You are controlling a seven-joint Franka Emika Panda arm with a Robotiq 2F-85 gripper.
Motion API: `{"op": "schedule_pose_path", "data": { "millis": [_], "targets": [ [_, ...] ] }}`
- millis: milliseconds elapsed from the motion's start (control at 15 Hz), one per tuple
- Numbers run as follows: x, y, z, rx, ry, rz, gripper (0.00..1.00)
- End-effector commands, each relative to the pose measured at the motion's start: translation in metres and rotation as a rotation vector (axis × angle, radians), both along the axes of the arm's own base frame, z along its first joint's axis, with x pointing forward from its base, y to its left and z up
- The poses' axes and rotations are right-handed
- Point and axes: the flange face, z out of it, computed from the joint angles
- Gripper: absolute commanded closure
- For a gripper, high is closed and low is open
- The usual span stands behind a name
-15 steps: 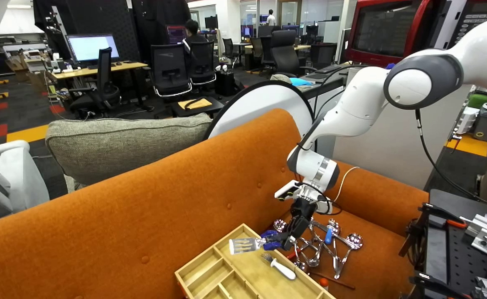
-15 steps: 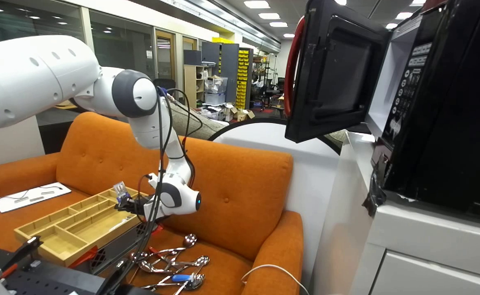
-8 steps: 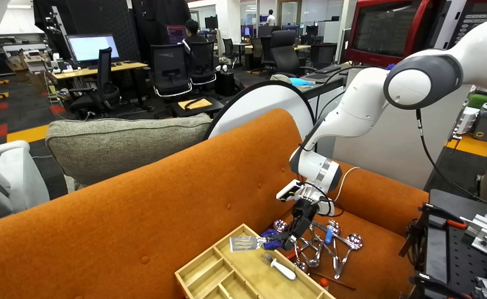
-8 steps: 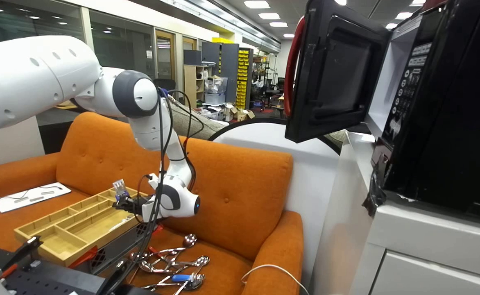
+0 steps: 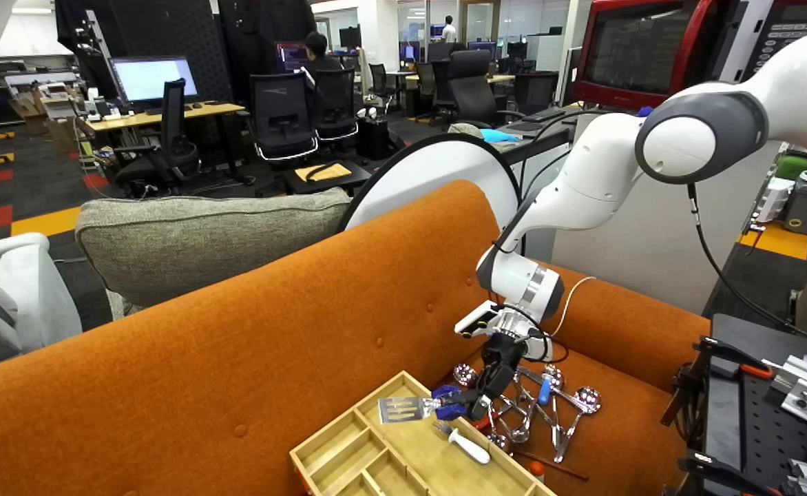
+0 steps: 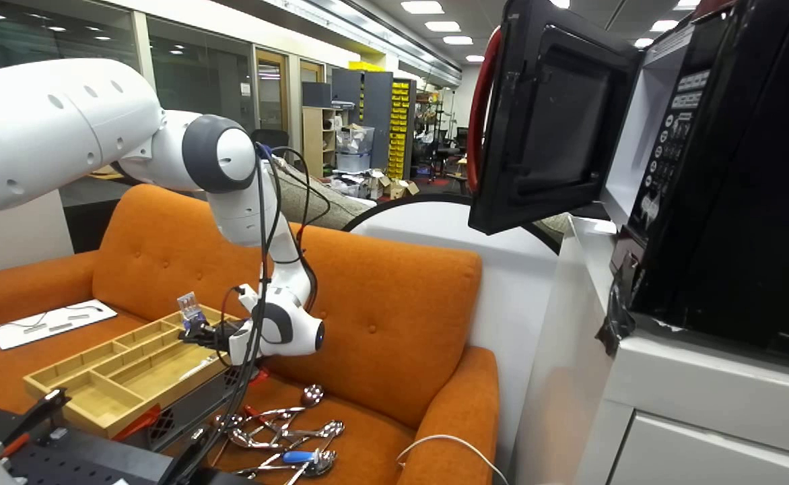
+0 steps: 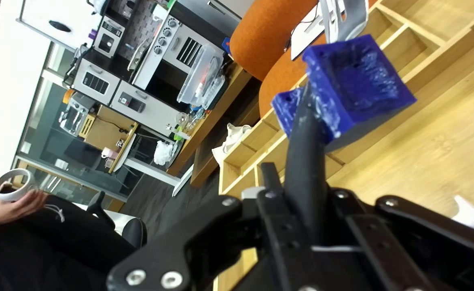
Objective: Pick the spatula and put it in the box
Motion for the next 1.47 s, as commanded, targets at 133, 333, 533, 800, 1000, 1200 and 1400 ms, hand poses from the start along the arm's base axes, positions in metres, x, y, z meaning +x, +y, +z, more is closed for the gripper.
{"op": "schedule_pose_path", "data": {
  "millis": [133, 333, 533, 800, 1000, 1200, 1400],
  "targets": [
    [0.001, -0.001, -0.001, -0.001, 0.000, 0.000, 0.81],
    [0.001, -0.001, -0.001, -0.001, 0.001, 0.000, 0.81],
    [0.001, -0.001, -0.001, -0.001, 0.001, 0.000, 0.95],
    [-0.001, 0.006, -0.002, 0.086, 0.072, -0.105, 0.95],
    [-0.008, 0.009, -0.009, 0.129, 0.143, -0.241, 0.95],
    [-0.029, 0.006, -0.020, 0.132, 0.207, -0.371, 0.95],
    [-0.059, 0.008, -0.025, 0.164, 0.289, -0.431, 0.95]
  ]
}}
